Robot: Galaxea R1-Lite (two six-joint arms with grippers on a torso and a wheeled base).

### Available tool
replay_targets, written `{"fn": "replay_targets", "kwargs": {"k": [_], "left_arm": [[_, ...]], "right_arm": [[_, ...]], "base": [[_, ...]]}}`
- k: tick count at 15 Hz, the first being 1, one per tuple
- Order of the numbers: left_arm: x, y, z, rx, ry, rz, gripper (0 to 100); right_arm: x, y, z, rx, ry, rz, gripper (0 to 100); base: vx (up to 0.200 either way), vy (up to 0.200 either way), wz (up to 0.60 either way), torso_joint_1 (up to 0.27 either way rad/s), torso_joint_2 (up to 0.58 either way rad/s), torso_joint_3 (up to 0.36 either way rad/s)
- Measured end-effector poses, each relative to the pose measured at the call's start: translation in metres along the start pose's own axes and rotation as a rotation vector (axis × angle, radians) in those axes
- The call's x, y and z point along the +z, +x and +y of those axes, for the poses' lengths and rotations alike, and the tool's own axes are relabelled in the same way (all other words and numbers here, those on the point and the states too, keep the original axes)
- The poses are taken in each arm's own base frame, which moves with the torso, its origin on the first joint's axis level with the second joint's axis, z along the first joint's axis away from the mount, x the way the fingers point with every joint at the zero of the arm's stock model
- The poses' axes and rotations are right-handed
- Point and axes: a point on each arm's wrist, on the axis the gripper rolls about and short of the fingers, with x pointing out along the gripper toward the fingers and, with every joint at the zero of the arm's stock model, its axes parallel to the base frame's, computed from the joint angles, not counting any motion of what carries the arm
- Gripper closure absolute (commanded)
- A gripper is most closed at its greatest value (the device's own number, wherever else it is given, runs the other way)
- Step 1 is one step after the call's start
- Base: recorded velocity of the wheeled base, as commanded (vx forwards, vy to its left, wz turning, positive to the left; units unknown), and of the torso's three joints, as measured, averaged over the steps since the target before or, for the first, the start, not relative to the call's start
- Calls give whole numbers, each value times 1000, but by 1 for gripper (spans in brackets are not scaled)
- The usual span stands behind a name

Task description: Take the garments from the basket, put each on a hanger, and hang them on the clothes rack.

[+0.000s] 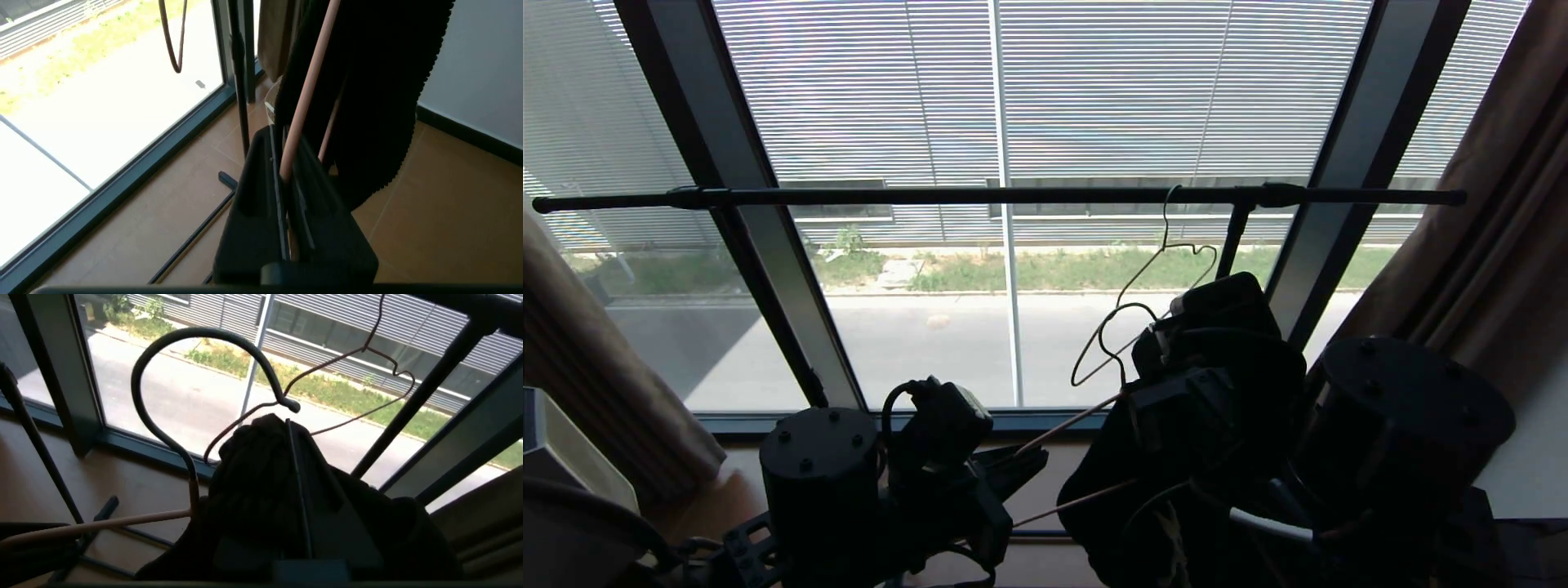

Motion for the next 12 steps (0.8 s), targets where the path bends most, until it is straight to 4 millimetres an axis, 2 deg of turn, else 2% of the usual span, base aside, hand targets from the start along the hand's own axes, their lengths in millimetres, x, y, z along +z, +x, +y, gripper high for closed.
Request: {"fn": "replay_targets", "kwargs": {"k": [3,4,12], "left_arm": [[-1,-9,-3,10,7,-47,100],[-3,-13,-4,17,9,-57,100],[-8,-25,-6,44,8,-69,100]], "right_arm": [[-1,-1,1,3,26,1,100],[-2,-1,-1,-1,32,-2,0],[-2,-7,-15,-27,54,-19,0]], "base": [[0,0,0,0,0,0],[0,0,0,0,0,0],[0,0,0,0,0,0]]}}
